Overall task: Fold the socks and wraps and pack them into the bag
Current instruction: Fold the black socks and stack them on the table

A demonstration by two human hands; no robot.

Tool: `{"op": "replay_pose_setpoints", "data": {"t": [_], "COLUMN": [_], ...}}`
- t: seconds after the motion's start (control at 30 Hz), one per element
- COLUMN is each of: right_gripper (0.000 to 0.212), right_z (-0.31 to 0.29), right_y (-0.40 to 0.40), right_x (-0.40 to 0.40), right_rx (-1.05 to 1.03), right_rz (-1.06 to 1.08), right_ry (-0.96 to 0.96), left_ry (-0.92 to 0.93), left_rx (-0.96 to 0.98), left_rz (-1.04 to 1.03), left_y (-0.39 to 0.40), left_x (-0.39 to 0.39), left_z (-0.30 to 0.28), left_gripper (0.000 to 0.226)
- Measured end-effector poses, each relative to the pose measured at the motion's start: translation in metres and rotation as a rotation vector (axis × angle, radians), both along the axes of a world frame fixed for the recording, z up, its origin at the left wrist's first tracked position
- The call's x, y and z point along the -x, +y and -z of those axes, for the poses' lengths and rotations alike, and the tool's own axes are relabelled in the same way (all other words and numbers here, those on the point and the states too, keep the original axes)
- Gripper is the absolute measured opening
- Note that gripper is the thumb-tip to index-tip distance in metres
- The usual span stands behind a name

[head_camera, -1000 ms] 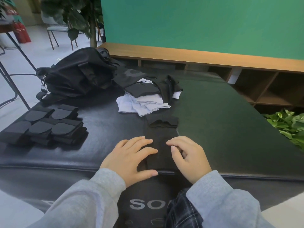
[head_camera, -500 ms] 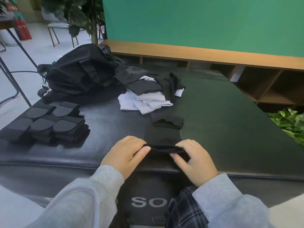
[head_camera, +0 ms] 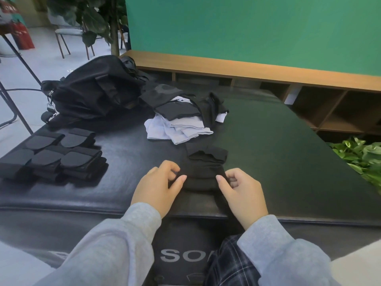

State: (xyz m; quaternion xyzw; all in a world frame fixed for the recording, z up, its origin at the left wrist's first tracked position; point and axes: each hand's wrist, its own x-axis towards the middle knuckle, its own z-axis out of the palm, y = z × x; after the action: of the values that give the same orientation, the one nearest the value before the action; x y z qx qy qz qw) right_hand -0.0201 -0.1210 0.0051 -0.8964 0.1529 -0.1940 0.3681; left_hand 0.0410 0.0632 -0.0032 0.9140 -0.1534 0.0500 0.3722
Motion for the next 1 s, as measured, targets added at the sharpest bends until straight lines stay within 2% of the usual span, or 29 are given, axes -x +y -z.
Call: {"op": "replay_pose_setpoints", "data": {"t": [0.07, 0.2, 0.33, 0.43, 0.5, 0.57, 0.63, 0.83, 1.0], "right_gripper": [0.010, 0.025, 0.030, 0.026, 0.029, 0.051, 0.056, 0.040, 0.017], "right_z": [0.001, 0.004, 0.007, 0.011, 0.010, 0.009, 0.007, 0.009, 0.003], "right_y": [0.001, 0.002, 0.001, 0.001, 0.004, 0.006, 0.007, 0.003, 0.004], "right_x": [-0.001, 0.001, 0.000, 0.001, 0.002, 0.004, 0.005, 0.007, 0.012], "right_rx": [-0.013, 0.022, 0.104, 0.182, 0.256, 0.378, 0.455, 0.324, 0.048], "right_rz": [0.020, -0.026, -0.042, -0.061, -0.110, -0.177, -0.200, -0.145, -0.081], "right_ry": [-0.010, -0.059, -0.095, -0.113, -0.053, 0.055, 0.114, 0.012, -0.040], "left_ry": [-0.020, -0.081, -0.154, -0.130, -0.120, -0.130, -0.140, -0.124, -0.147], "left_rx": [-0.009, -0.066, -0.172, -0.273, -0.337, -0.378, -0.371, -0.265, -0.068], "left_rz": [-0.010, 0.014, 0.116, 0.134, 0.153, 0.167, 0.164, 0.144, 0.147], "left_y": [-0.003, -0.002, 0.000, -0.001, -0.001, -0.001, -0.001, 0.001, 0.005], "left_x": [0.001, 0.005, 0.003, 0.003, 0.002, 0.003, 0.003, 0.003, 0.002], "left_z": [0.000, -0.001, 0.000, -0.002, -0.003, -0.004, -0.004, -0.003, 0.003], "left_gripper": [0.018, 0.008, 0.022, 0.038, 0.048, 0.050, 0.048, 0.038, 0.013]}}
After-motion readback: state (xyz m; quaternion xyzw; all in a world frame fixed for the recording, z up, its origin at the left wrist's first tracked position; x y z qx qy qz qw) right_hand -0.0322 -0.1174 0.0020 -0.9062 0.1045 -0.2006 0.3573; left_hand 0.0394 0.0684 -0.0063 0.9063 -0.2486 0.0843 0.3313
